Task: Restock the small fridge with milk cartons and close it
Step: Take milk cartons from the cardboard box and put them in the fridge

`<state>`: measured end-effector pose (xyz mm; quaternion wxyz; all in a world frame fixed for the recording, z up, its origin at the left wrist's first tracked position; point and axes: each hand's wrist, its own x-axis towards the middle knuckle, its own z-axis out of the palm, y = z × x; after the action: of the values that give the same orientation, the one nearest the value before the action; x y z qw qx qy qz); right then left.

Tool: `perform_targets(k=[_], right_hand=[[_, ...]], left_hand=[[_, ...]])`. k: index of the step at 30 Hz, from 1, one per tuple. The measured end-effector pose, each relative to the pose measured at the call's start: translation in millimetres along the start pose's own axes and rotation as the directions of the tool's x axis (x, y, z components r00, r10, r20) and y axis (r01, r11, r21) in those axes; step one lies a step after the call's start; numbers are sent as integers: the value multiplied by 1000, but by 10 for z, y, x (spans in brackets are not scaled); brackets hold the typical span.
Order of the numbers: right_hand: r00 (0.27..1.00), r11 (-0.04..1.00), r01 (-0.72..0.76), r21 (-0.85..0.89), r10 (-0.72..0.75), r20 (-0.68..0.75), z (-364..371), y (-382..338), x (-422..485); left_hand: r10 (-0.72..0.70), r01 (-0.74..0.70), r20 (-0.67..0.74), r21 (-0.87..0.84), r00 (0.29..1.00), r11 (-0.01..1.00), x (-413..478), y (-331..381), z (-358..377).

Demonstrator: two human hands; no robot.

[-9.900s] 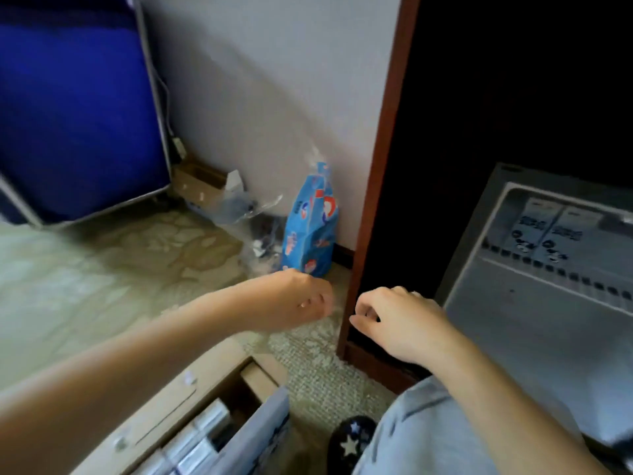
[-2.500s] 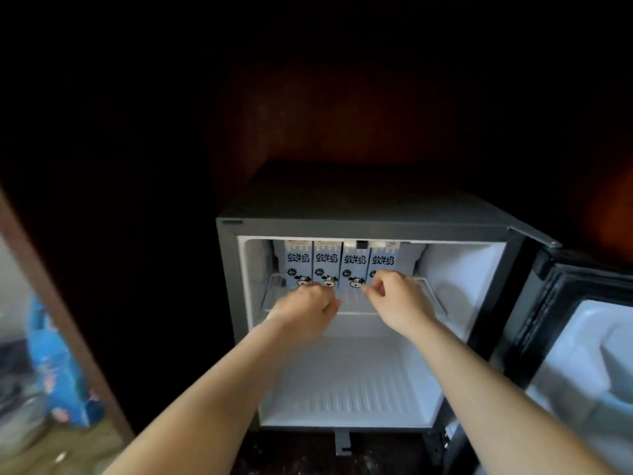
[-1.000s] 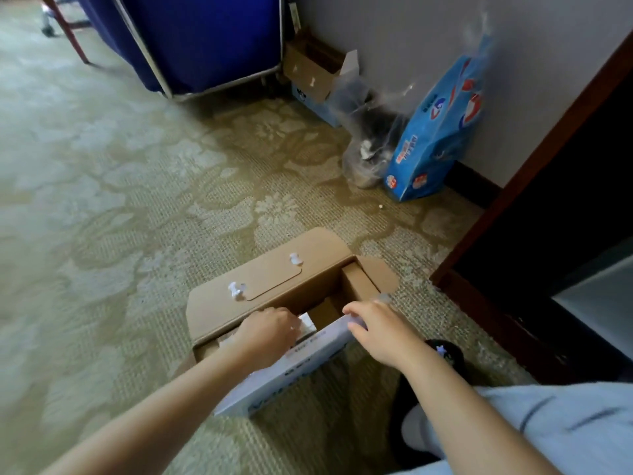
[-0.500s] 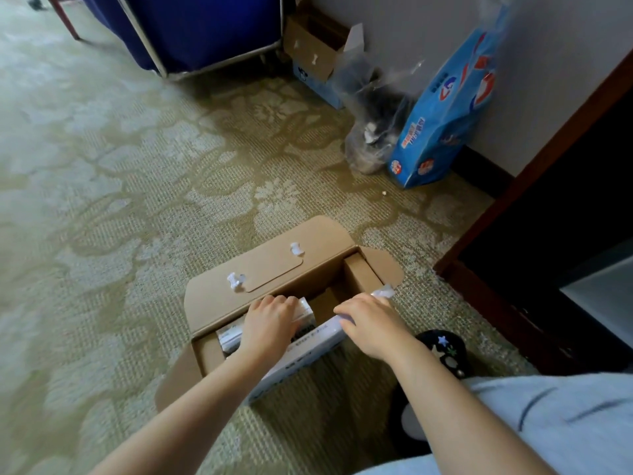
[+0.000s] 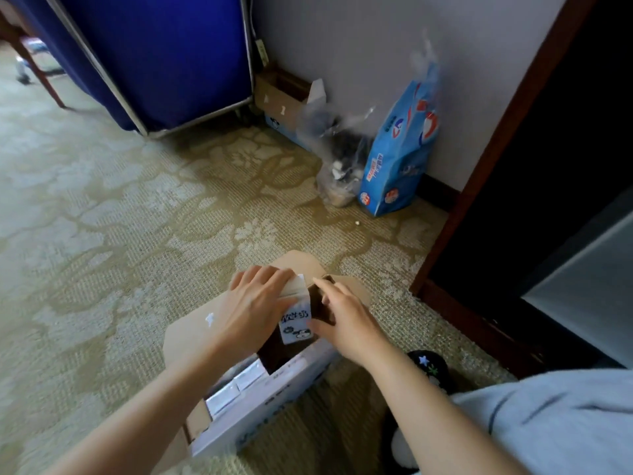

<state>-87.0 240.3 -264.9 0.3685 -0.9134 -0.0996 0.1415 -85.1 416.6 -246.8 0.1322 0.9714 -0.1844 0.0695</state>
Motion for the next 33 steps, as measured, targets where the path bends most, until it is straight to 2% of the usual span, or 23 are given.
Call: perform_targets(k=[4, 8, 11, 14, 18, 21, 26, 30, 33], right_hand=[[987, 991, 84, 101, -69, -145, -453, -102, -82], [958, 986, 120, 112, -85, -274, -946, -106, -346], [921, 990, 132, 43, -106, -375, -1308, -112, -618], [882, 996, 82, -17, -80, -465, -1677, -66, -878], [818, 999, 33, -42, -51, -573, -2079, 47, -1178], [792, 999, -21, -35, -5, -610, -2329, 164, -1408], [735, 995, -95, -21, 56, -675, -2685, 416, -1802], [646, 983, -180, -18, 104, -756, -2965, 656, -2084], [583, 969, -246, -9, 140, -800, -3146, 855, -2279]], left_hand=[[196, -198, -27, -73, 980, 978, 298, 302, -372], [355, -363, -84, -117, 931, 924, 555, 679, -673], [450, -467, -132, -165, 883, 869, 742, 999, -860], [522, -552, -181, -229, 833, 802, 930, 1356, -982], [463, -514, -229, -480, 856, 711, 1131, 1829, -1012], [448, -497, -246, -604, 860, 622, 1253, 2154, -934], [525, -549, -253, -637, 812, 541, 1466, 2745, -896], [580, -580, -259, -660, 773, 478, 1607, 3301, -862], [578, -567, -256, -685, 775, 458, 1674, 3701, -746]])
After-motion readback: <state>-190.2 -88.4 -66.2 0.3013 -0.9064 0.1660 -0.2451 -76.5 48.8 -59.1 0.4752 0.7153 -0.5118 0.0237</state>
